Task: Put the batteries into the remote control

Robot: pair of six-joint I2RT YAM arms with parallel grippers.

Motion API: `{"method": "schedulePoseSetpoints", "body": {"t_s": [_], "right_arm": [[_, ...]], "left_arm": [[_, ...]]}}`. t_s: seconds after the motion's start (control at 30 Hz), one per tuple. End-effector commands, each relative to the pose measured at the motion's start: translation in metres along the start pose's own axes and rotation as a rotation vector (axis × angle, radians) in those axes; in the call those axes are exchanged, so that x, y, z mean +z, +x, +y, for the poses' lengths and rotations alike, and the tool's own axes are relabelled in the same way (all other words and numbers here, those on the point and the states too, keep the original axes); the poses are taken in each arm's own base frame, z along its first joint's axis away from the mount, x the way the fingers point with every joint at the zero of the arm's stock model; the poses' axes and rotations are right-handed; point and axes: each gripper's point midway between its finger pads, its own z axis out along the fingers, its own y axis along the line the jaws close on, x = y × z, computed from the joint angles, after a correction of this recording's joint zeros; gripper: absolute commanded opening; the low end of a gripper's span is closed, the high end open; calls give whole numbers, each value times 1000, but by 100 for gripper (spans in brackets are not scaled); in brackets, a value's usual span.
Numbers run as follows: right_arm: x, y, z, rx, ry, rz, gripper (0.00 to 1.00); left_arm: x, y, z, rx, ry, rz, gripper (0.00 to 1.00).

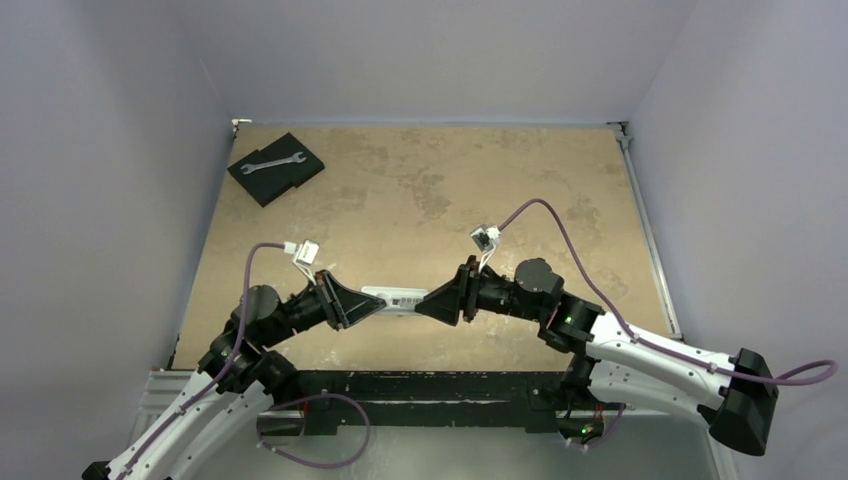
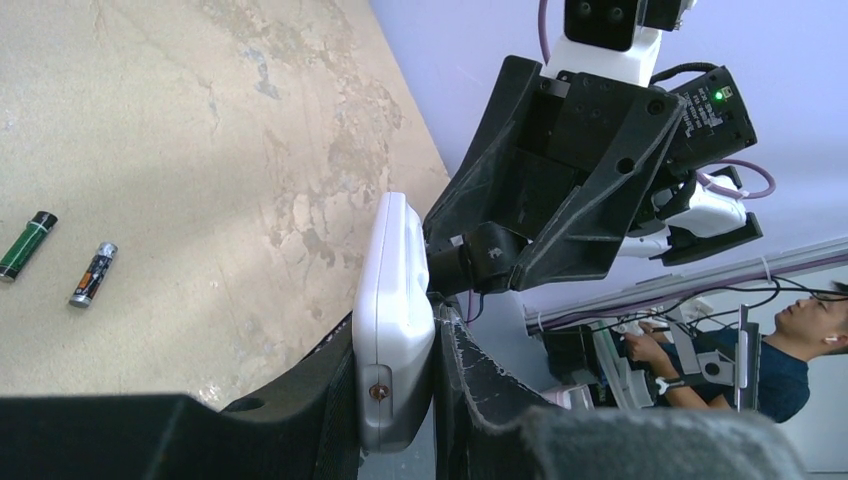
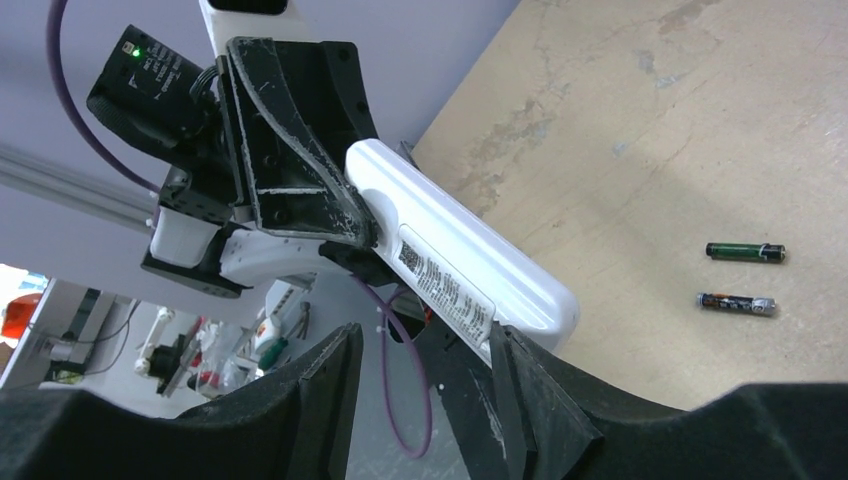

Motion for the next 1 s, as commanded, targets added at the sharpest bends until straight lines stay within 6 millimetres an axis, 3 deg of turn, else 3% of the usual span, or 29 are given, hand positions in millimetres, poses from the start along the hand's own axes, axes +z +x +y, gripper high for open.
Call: {"method": "schedulePoseSetpoints", "body": {"t_s": [0.0, 0.97], "right_arm": [[2, -10, 14, 9, -66, -39, 58], [7, 1, -14, 42, 43, -34, 58]], "left_arm": [[0, -14, -16, 13, 58, -61, 0], [2, -14, -22, -4, 97, -54, 0]]}}
